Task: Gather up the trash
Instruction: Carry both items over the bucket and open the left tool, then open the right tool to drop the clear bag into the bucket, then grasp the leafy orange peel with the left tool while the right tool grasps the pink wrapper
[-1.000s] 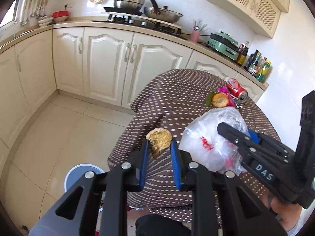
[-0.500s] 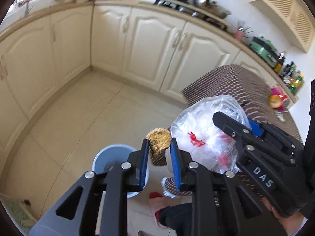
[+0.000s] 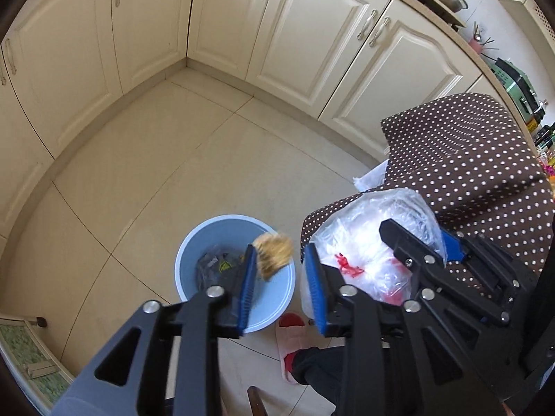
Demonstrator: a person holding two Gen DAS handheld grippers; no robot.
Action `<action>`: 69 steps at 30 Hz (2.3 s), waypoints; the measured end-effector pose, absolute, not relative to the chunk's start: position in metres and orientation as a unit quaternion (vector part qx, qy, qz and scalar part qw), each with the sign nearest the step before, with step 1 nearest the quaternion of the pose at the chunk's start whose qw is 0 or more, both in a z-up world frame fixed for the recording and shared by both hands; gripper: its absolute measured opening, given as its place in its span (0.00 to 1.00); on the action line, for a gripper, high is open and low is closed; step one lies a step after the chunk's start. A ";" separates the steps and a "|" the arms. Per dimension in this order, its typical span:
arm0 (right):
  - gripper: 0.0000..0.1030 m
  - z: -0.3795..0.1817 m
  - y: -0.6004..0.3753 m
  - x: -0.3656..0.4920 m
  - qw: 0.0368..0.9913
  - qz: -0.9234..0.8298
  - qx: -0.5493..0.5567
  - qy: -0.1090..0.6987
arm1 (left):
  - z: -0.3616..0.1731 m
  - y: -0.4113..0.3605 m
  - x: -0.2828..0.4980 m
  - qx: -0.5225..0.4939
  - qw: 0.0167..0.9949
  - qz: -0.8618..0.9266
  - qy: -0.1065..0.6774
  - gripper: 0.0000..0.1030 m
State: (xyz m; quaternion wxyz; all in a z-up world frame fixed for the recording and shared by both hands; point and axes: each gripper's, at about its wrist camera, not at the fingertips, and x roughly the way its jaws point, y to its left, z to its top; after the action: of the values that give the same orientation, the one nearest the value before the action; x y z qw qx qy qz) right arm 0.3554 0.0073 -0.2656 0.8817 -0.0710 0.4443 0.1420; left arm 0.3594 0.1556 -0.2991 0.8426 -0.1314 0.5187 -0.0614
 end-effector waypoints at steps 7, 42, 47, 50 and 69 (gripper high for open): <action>0.26 -0.283 0.011 0.371 0.873 0.141 -0.070 0.462 | -0.310 0.158 0.367 -0.128 0.840 -0.047 0.525 0.49; 0.46 -0.261 0.019 0.379 0.879 0.168 -0.012 0.447 | -0.287 0.189 0.347 -0.159 0.848 0.002 0.505 0.52; 0.46 -0.238 0.007 0.366 0.888 0.167 -0.010 0.428 | -0.263 0.180 0.338 -0.155 0.859 -0.004 0.489 0.52; 0.46 -0.217 -0.005 0.355 0.897 0.165 -0.008 0.409 | -0.239 0.168 0.328 -0.149 0.869 -0.015 0.472 0.52; 0.54 -0.077 -0.231 0.252 0.958 0.018 0.020 0.285 | -0.090 -0.068 0.297 -0.029 0.912 -0.196 0.361 0.64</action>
State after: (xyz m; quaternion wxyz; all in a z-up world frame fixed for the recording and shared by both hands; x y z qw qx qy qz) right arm 0.2521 -0.2312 -0.0774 0.9581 0.0204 0.2853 0.0184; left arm 0.2968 -0.0675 -0.0899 0.9115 -0.0291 0.3605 -0.1956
